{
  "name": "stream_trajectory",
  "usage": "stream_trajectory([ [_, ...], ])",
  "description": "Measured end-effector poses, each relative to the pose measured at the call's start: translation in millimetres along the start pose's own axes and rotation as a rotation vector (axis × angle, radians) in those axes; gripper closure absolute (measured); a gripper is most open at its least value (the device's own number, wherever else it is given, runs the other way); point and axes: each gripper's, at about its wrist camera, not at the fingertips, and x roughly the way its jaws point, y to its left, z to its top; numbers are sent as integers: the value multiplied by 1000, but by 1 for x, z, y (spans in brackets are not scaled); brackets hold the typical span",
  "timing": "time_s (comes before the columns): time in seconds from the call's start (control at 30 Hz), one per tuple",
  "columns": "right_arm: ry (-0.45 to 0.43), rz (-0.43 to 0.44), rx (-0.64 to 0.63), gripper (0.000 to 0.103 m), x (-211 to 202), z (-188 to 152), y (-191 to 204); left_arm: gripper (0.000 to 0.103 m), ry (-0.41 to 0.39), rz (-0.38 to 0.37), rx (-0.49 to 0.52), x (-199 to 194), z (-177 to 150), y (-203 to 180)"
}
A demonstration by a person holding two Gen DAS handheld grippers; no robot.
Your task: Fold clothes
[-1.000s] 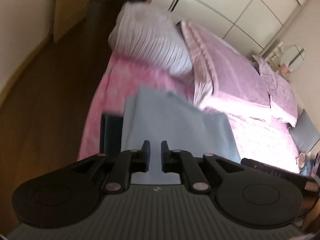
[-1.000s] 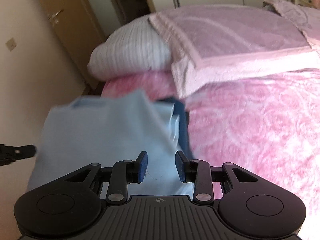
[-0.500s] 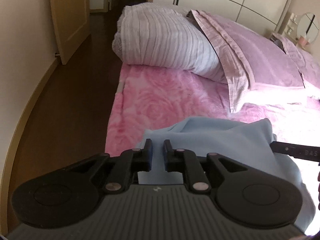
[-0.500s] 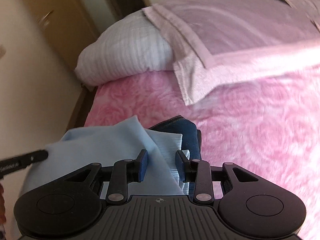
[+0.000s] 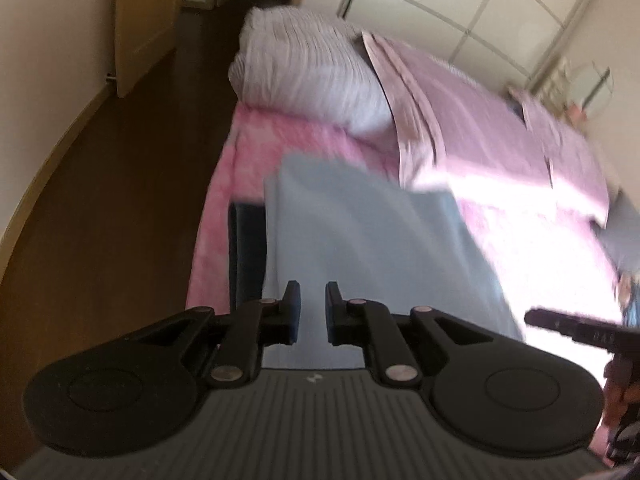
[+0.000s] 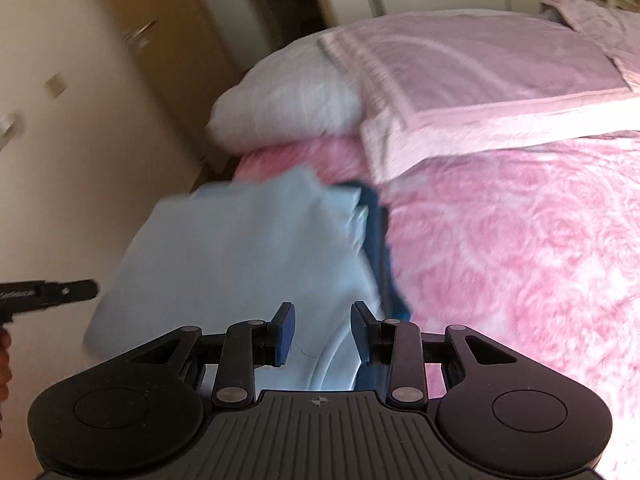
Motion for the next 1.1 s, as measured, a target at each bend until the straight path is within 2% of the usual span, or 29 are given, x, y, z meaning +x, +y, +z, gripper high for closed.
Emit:
stream_trajectory([
  [0.1, 39, 20, -48, 68, 3, -17, 13, 93, 35, 22, 45, -2, -20, -7],
  [0.2, 87, -33, -148, 68, 26, -25, 23, 92, 66, 65, 61, 17, -25, -10],
  [0.27, 130, -67, -187, 68, 45, -28, 26, 91, 53, 92, 98, 22, -27, -16],
  [0.4, 136, -91, -164, 68, 50, -25, 27, 91, 33, 138, 158, 29, -31, -27],
  [0.47, 130, -98, -166, 68, 44, -27, 30, 91, 32, 138, 133, 24, -32, -25],
  [0.6, 115, -120, -155, 68, 20, -30, 37, 91, 25, 162, 107, -4, -32, -32],
  [0.67, 135, -95, -109, 68, 8, -31, 43, 92, 31, 194, 107, -21, -31, -41],
  [0.8, 188, -73, -58, 68, -11, -35, 57, 85, 36, 222, 113, -54, -34, -61],
  [0.93, 167, -89, -99, 67, -37, -37, 75, 76, 10, 219, 111, -86, -39, -83],
  [1.0, 141, -95, -109, 61, -54, -38, 81, 74, -1, 222, 118, -100, -41, -94],
  [1.07, 113, -102, -107, 50, -71, -38, 85, 72, -11, 229, 131, -113, -43, -105],
  [1.1, 100, -103, -101, 49, -79, -40, 86, 70, -19, 231, 139, -120, -44, -110],
])
